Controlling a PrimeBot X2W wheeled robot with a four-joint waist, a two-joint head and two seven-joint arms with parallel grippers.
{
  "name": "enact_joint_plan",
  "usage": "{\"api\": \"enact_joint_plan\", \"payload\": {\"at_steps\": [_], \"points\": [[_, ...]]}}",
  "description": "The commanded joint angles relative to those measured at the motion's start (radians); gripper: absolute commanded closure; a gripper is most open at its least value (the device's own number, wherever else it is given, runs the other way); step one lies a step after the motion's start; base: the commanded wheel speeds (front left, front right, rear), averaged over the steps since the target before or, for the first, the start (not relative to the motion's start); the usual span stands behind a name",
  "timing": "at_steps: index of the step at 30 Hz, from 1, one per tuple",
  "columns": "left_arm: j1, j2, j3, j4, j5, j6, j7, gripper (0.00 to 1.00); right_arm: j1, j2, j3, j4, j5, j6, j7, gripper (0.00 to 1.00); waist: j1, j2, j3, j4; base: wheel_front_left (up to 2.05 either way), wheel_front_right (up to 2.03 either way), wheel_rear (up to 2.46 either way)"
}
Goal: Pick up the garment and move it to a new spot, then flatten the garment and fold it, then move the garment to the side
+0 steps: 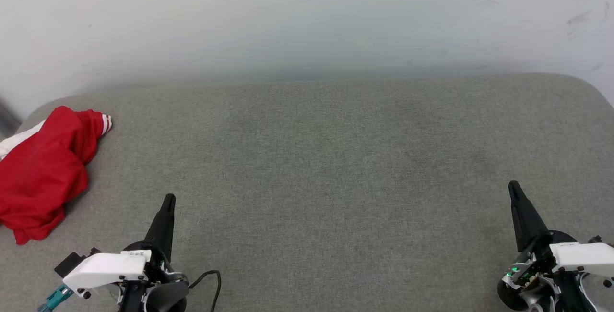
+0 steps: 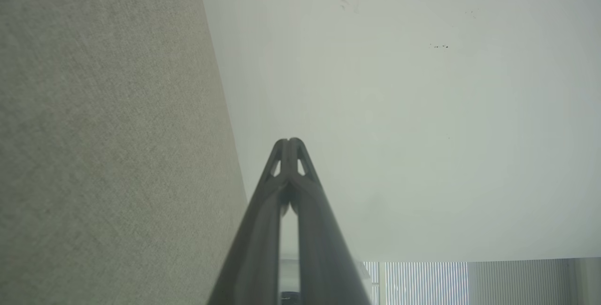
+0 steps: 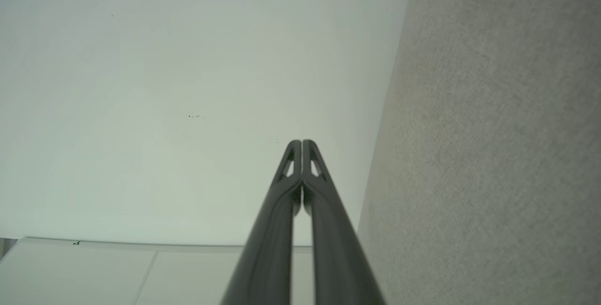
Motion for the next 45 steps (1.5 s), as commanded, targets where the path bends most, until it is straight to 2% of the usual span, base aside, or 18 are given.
{"api": "enact_joint_plan", "payload": {"at_steps": [1, 40, 41, 45], "points": [[-0.006, -0.001, 0.002, 0.000, 0.002, -0.003, 0.002, 1.00, -0.009, 0.003, 0.000, 0.001, -0.005, 0.000, 0.001, 1.00, 0.0000, 0.0000, 0.000, 0.000, 0.00, 0.00, 0.00], [-0.006, -0.001, 0.002, 0.000, 0.002, -0.003, 0.002, 1.00, -0.009, 0.003, 0.001, 0.001, -0.005, 0.000, 0.001, 1.00, 0.0000, 0.0000, 0.000, 0.000, 0.00, 0.00, 0.00], [0.000, 0.000, 0.000, 0.000, 0.000, 0.000, 0.000, 0.00, 0.000, 0.000, 0.000, 0.000, 0.000, 0.000, 0.000, 0.00, 0.0001, 0.0000, 0.000, 0.000, 0.00, 0.00, 0.00], [0.026, -0.003, -0.006, 0.029, 0.002, 0.001, -0.005, 0.00, 0.027, 0.001, 0.003, 0.028, -0.001, 0.000, -0.003, 0.00, 0.0000, 0.0000, 0.000, 0.000, 0.00, 0.00, 0.00]]}}
